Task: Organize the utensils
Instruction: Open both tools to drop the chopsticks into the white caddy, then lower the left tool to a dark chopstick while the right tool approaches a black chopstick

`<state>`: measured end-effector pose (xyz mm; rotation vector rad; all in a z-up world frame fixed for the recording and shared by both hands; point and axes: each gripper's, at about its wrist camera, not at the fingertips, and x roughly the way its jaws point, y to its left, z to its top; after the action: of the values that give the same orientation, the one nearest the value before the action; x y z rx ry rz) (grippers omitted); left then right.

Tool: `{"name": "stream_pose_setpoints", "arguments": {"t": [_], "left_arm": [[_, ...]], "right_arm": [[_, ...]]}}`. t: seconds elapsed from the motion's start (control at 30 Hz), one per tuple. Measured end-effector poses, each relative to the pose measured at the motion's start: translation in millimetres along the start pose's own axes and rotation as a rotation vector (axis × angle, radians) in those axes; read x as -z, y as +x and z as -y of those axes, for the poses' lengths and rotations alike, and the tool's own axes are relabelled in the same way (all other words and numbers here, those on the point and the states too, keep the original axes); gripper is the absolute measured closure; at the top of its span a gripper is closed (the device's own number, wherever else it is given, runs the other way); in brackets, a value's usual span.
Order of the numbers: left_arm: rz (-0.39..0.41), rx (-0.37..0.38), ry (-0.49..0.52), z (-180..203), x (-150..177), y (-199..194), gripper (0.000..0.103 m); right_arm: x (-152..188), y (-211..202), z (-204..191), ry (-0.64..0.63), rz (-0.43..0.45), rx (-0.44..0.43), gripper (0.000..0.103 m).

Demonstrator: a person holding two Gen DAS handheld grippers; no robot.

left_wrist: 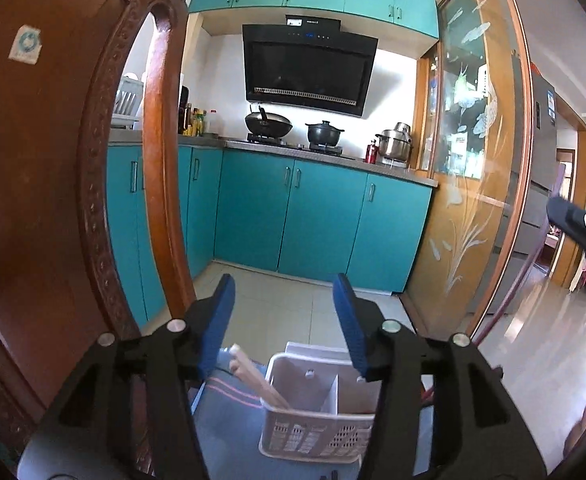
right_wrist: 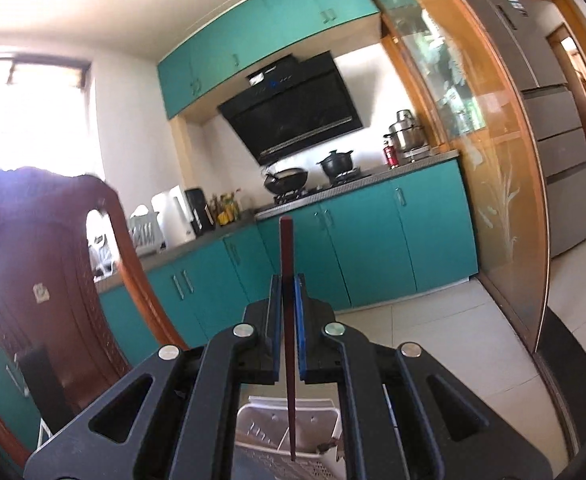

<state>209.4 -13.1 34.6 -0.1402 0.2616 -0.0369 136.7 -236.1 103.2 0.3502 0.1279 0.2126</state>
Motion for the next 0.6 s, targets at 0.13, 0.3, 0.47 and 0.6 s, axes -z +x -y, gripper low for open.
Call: {"name": "stream_pose_setpoints", "arguments": {"t": [0.13, 0.3, 0.47, 0.6], "left_arm": [[-0.039, -0.004, 0.041, -0.2, 18.8, -3.1, 0.05], [-0.083, 0.004, 0.094, 1.5, 39.7, -8.0, 0.05], [-0.097, -0.007, 0.143, 4.7, 51.7, -12.1, 0.05], [-0.111, -0.005, 0.136, 1.1, 55.1, -13.6, 0.049]], "right_arm": [[4.4, 6.8, 8.6, 0.016, 0.014, 0.022, 0.096], [13.0, 21.6, 12.6, 0.027, 0.008, 0.043, 0.096], [13.3, 21.1, 14.0, 0.066, 0.028, 0.032, 0.096], [7.3, 8.0, 12.7, 0.086, 0.105, 0.032, 0.096]]}}
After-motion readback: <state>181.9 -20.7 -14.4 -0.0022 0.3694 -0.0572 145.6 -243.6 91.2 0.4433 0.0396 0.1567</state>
